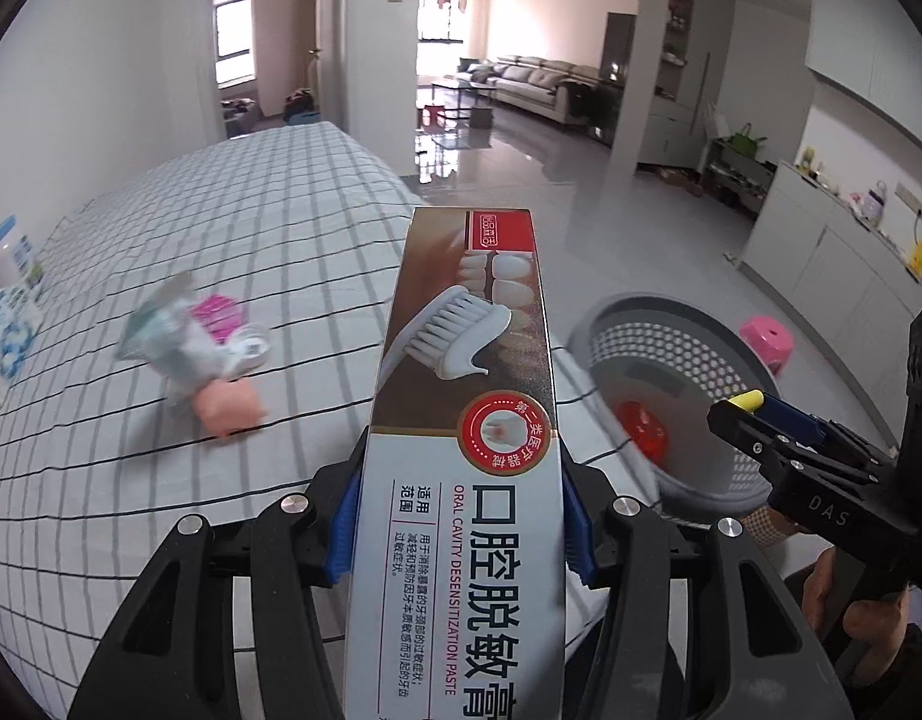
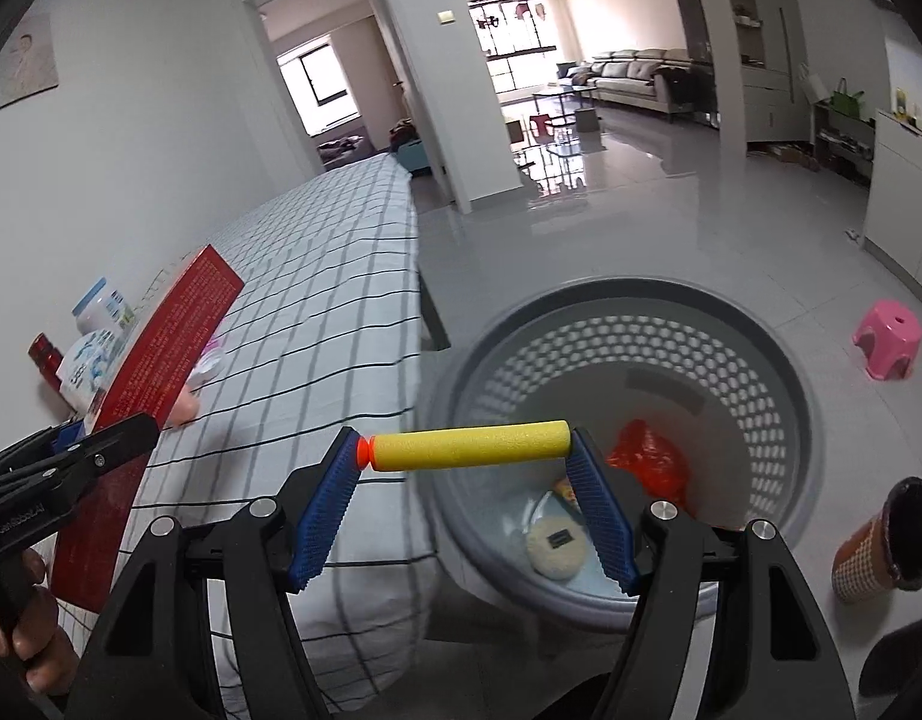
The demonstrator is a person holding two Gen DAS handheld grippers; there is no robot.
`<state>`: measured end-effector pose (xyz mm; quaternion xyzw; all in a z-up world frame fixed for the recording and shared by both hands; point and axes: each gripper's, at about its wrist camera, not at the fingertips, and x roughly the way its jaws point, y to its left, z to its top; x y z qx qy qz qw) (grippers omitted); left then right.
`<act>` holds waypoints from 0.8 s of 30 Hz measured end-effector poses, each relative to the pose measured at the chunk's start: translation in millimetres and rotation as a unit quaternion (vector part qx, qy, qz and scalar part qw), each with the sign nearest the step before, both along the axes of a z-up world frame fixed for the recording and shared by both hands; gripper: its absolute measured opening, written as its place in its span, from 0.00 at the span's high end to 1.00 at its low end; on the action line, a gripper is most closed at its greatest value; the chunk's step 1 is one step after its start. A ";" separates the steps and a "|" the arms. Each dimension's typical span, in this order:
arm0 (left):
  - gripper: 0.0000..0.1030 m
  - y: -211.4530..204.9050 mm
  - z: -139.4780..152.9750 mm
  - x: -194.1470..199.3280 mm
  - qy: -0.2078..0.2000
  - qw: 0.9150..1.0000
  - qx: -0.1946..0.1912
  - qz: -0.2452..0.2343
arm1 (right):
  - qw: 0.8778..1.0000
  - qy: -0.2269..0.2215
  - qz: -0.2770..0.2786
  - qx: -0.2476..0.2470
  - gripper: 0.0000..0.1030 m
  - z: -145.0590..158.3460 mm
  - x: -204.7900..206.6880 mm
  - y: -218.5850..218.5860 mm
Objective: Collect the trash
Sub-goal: 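Carry the toothpaste box and yellow dart in both tools over the basket, then open the left tool over the basket while the right tool opens too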
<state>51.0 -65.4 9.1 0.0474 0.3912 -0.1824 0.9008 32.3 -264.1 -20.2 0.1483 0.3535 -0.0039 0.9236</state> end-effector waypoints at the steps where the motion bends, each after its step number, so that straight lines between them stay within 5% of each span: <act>1: 0.50 -5.7 -1.8 2.7 0.002 1.000 0.000 -0.005 | 1.000 0.002 -0.004 -0.001 0.34 -1.8 -1.0 -6.2; 13: 0.50 -99.3 -37.9 18.5 0.037 0.997 0.026 -0.063 | 0.999 0.023 -0.044 0.010 0.34 -30.9 -6.2 -73.8; 24: 0.50 -140.6 -63.5 32.6 0.066 0.993 0.037 -0.090 | 0.998 0.036 -0.043 0.012 0.34 -43.5 2.6 -95.9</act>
